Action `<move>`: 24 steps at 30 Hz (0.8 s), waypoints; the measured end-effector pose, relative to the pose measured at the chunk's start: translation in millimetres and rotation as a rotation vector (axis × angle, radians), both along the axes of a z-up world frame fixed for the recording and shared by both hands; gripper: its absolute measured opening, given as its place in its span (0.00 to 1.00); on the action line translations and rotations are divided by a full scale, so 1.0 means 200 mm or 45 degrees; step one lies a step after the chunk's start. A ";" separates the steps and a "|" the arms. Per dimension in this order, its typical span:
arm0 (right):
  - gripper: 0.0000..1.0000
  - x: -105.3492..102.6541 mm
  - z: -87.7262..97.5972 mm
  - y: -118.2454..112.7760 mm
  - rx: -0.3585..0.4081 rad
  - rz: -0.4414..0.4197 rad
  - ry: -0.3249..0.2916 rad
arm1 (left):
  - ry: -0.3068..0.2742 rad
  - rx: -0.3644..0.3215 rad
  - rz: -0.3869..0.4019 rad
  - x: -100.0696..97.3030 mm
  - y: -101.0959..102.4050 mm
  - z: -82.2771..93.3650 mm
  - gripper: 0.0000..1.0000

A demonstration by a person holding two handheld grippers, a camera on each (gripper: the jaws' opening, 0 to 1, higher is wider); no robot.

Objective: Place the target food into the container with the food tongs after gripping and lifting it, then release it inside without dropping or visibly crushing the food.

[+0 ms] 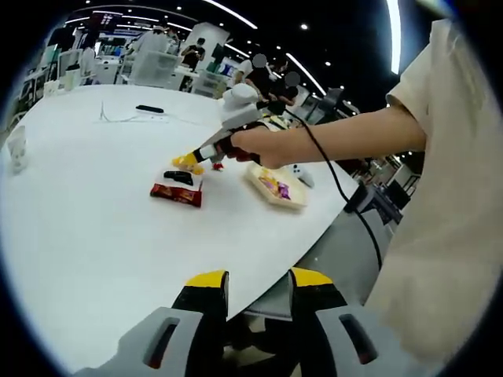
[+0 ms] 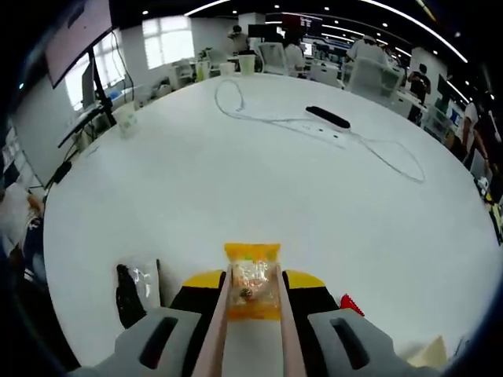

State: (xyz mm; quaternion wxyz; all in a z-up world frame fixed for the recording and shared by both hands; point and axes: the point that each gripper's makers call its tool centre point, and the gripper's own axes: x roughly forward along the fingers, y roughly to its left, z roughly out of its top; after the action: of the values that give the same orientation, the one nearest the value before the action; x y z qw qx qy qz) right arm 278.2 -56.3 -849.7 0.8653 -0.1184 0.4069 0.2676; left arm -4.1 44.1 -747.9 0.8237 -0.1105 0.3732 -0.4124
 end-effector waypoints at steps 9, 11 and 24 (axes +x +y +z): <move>0.27 -0.04 0.02 0.03 0.021 0.065 0.003 | -0.004 -0.001 -0.007 0.00 -0.01 0.00 0.29; 0.26 -0.05 0.03 0.04 0.033 0.072 0.003 | -0.004 -0.003 -0.004 0.00 -0.01 0.00 0.29; 0.26 -0.08 0.15 0.02 0.036 0.117 -0.052 | -0.010 -0.010 -0.013 0.01 -0.02 0.01 0.29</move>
State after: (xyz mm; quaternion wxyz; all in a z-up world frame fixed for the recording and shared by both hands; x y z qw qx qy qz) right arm 262.8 -52.1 -819.4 0.8619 -0.1300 0.3794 0.3103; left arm -1.6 39.3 -746.3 0.8227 -0.1103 0.3686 -0.4185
